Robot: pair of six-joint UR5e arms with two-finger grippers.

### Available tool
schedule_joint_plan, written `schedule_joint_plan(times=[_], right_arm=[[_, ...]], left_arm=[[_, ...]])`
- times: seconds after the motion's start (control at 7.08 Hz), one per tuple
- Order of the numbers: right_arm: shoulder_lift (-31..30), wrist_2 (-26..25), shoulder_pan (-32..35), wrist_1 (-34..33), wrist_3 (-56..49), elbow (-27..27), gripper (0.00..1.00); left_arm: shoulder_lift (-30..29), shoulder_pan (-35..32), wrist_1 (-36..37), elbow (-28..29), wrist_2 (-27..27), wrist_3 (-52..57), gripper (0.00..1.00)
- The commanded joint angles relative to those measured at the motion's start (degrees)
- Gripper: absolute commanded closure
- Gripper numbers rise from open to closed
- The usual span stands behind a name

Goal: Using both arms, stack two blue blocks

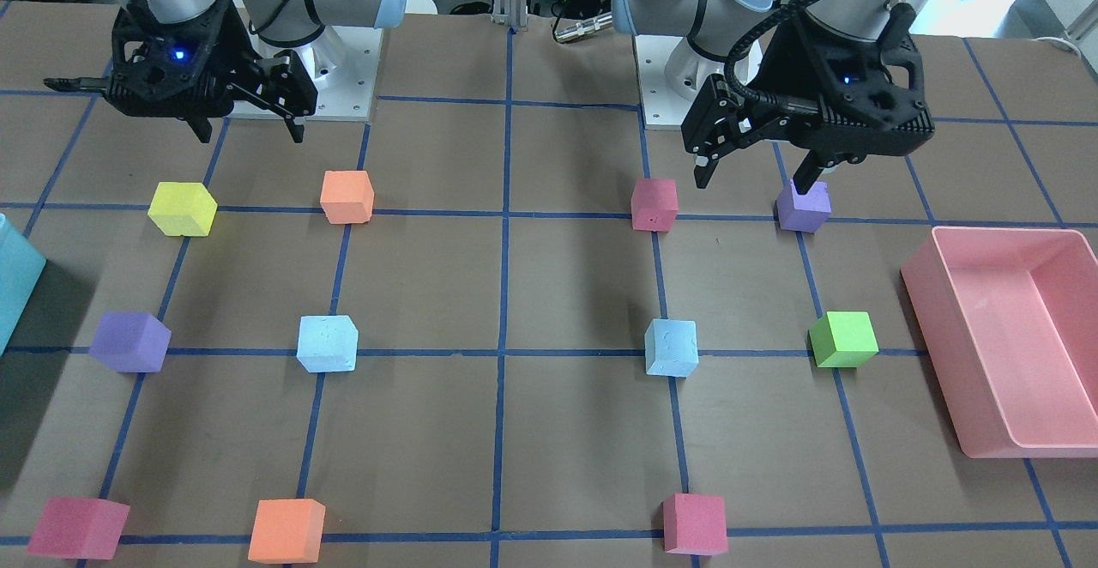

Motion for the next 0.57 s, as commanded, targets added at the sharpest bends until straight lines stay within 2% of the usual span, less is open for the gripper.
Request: schedule_joint_plan(times=[0.0, 0.42], right_arm=[[0.1, 0.0, 0.0, 0.0, 0.0, 0.1, 0.0], [0.9, 0.0, -0.1, -0.6, -0.1, 0.6, 0.0]], left_arm=[[0.0, 0.0, 0.0, 0.0, 0.0, 0.1, 0.0], [0.0, 0.0, 0.0, 0.0, 0.0, 0.0, 0.0]])
